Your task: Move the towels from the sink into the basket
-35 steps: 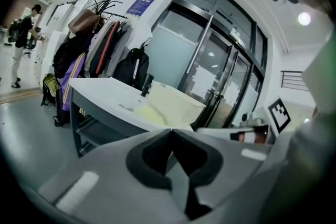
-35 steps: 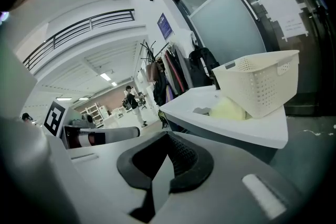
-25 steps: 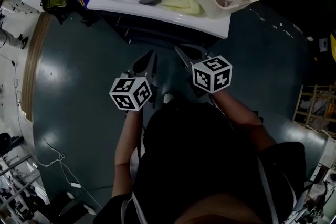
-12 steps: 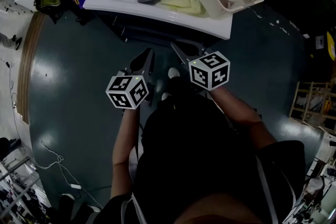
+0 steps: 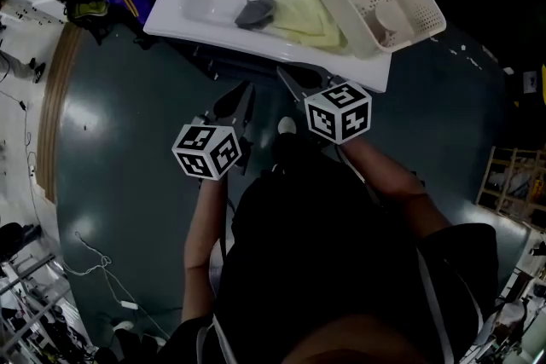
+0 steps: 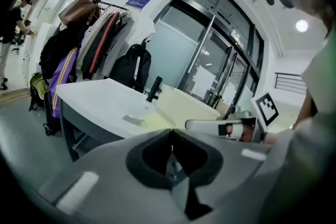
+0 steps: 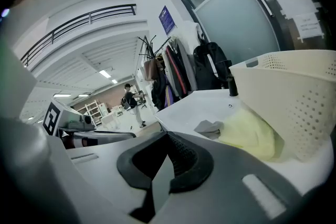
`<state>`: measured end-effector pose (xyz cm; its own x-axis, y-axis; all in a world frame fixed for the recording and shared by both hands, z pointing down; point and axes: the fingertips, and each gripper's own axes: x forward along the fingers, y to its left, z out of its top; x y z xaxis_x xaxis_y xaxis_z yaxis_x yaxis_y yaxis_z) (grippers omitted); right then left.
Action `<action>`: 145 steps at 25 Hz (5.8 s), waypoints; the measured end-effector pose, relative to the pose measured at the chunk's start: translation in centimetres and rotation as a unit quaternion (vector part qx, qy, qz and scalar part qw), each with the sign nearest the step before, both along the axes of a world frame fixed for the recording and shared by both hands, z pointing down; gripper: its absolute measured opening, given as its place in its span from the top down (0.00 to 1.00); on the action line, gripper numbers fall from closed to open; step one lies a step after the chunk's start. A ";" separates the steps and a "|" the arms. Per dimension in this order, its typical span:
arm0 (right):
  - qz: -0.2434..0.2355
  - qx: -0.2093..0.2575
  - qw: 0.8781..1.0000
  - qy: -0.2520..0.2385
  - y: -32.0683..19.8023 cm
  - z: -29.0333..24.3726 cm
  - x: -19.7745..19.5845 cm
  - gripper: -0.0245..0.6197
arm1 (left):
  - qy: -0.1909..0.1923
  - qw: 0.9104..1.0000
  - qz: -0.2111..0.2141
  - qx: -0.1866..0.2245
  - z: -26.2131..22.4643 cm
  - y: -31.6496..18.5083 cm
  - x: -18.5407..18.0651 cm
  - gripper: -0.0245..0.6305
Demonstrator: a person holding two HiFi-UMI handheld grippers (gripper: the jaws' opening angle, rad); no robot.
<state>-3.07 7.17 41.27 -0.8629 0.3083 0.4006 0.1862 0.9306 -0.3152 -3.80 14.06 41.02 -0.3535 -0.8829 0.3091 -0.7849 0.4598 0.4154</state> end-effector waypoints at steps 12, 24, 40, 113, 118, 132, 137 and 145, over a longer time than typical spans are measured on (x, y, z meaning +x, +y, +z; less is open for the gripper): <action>-0.013 -0.010 1.000 0.009 -4.2 0.4 -5.0 0.96 | -0.008 0.999 0.032 -0.003 0.0 -5.9 -5.4 0.95; -0.008 -0.003 1.000 0.020 -7.2 2.5 -6.7 0.96 | -0.029 0.997 0.066 -0.022 1.1 -10.5 -8.0 0.95; 0.016 0.010 1.000 0.014 -8.6 2.0 -7.3 0.96 | -0.040 0.988 0.143 -0.041 1.3 -13.7 -9.1 0.95; 0.283 -0.028 0.948 0.145 -14.1 8.6 -17.4 0.96 | -0.005 0.798 0.537 -0.274 19.4 -17.4 -22.5 0.67; 0.287 -0.030 0.946 0.145 -14.2 8.8 -17.0 0.96 | -0.021 0.786 0.547 -0.289 20.2 -17.1 -22.0 0.84; 0.266 -0.026 0.955 0.129 -13.8 7.6 -16.3 0.96 | -0.011 0.816 0.519 -0.253 16.3 -17.4 -21.8 0.93; 0.250 -0.025 0.960 0.121 -13.4 7.1 -16.0 0.96 | -0.029 0.831 0.501 -0.240 14.1 -17.4 -21.6 0.94; 0.227 -0.016 0.968 0.101 -12.4 5.7 -15.4 0.96 | -0.059 0.849 0.477 -0.220 10.6 -15.8 -20.8 0.94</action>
